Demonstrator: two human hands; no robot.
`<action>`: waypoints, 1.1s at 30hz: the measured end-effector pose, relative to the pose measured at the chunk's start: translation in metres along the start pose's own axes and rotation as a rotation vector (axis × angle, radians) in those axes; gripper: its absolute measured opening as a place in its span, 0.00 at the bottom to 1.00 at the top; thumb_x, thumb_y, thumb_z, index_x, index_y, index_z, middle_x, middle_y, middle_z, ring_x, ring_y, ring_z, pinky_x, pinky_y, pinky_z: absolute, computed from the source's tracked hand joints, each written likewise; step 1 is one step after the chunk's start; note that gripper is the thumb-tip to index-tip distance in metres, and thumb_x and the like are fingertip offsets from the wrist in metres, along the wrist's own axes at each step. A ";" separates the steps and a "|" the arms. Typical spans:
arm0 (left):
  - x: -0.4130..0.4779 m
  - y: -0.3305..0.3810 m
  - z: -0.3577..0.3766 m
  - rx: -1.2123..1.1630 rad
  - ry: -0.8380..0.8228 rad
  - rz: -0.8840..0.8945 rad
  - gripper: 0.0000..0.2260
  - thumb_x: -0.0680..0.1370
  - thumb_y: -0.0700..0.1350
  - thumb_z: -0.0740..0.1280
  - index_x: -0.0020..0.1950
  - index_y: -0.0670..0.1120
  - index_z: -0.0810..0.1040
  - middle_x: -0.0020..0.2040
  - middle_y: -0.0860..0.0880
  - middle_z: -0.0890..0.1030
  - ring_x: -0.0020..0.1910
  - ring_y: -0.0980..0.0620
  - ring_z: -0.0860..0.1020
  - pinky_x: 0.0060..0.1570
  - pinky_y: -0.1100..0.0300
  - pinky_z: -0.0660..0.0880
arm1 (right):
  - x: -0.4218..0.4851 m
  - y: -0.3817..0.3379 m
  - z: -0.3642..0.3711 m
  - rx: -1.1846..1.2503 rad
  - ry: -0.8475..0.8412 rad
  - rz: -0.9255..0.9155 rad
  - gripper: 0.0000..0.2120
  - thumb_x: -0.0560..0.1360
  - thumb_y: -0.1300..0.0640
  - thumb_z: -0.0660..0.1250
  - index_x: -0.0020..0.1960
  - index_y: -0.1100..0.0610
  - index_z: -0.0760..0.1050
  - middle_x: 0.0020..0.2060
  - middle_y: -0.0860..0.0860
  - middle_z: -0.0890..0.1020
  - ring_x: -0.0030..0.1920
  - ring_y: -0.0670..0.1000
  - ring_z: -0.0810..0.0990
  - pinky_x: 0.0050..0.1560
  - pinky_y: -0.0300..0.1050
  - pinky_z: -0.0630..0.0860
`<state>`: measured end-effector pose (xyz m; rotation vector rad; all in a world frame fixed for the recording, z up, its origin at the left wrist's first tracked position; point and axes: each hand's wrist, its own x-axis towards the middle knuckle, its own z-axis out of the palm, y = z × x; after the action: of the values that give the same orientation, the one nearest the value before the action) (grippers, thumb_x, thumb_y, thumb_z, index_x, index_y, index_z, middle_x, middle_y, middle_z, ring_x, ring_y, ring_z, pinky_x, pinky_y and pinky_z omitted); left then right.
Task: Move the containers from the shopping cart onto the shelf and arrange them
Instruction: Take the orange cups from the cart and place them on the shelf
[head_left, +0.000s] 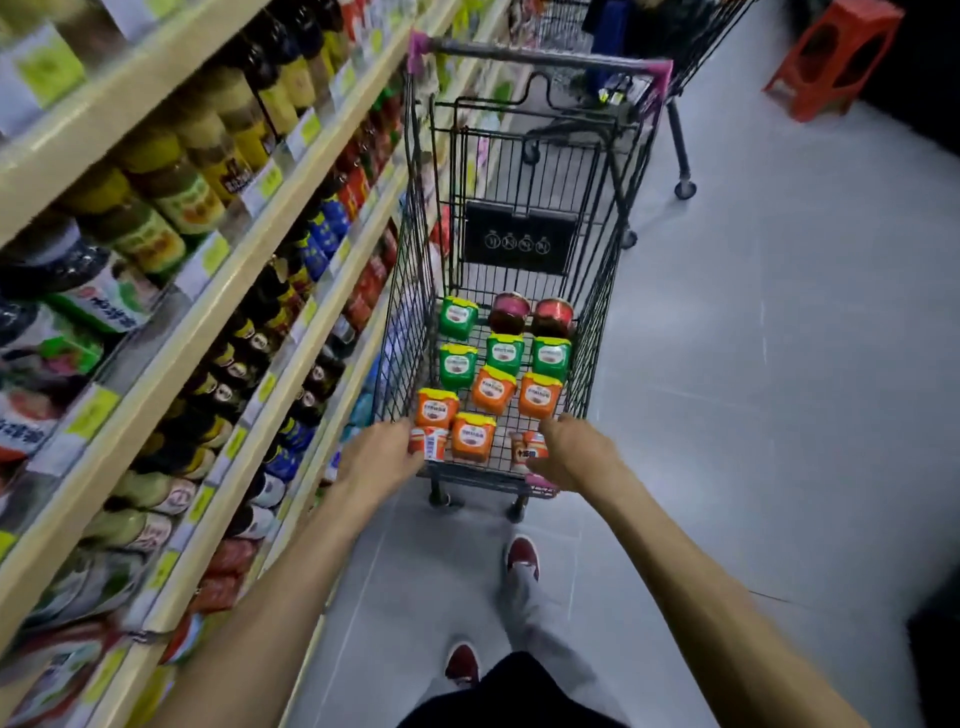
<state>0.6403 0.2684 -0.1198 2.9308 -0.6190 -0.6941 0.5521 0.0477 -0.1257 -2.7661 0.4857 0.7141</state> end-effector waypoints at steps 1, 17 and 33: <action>0.013 0.001 0.002 -0.020 -0.012 -0.027 0.11 0.80 0.51 0.65 0.55 0.44 0.77 0.53 0.43 0.83 0.54 0.42 0.81 0.43 0.55 0.71 | 0.014 0.002 -0.001 0.013 -0.013 -0.009 0.22 0.76 0.47 0.69 0.65 0.57 0.72 0.61 0.57 0.78 0.58 0.59 0.78 0.56 0.55 0.78; 0.186 -0.016 0.117 -0.321 -0.315 -0.247 0.17 0.74 0.48 0.73 0.60 0.43 0.81 0.55 0.40 0.83 0.53 0.40 0.81 0.49 0.53 0.77 | 0.170 0.029 0.067 0.220 -0.304 0.143 0.22 0.79 0.48 0.67 0.67 0.61 0.70 0.58 0.59 0.80 0.57 0.60 0.80 0.54 0.52 0.77; 0.248 -0.047 0.215 -0.565 -0.258 -0.603 0.36 0.68 0.44 0.81 0.68 0.38 0.64 0.66 0.39 0.76 0.63 0.39 0.77 0.57 0.51 0.74 | 0.244 0.038 0.203 0.759 -0.075 0.770 0.43 0.71 0.45 0.76 0.74 0.60 0.54 0.61 0.57 0.77 0.58 0.58 0.80 0.56 0.56 0.79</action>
<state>0.7651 0.2187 -0.4233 2.4769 0.4285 -1.0859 0.6533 0.0140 -0.4267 -1.7979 1.4766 0.5864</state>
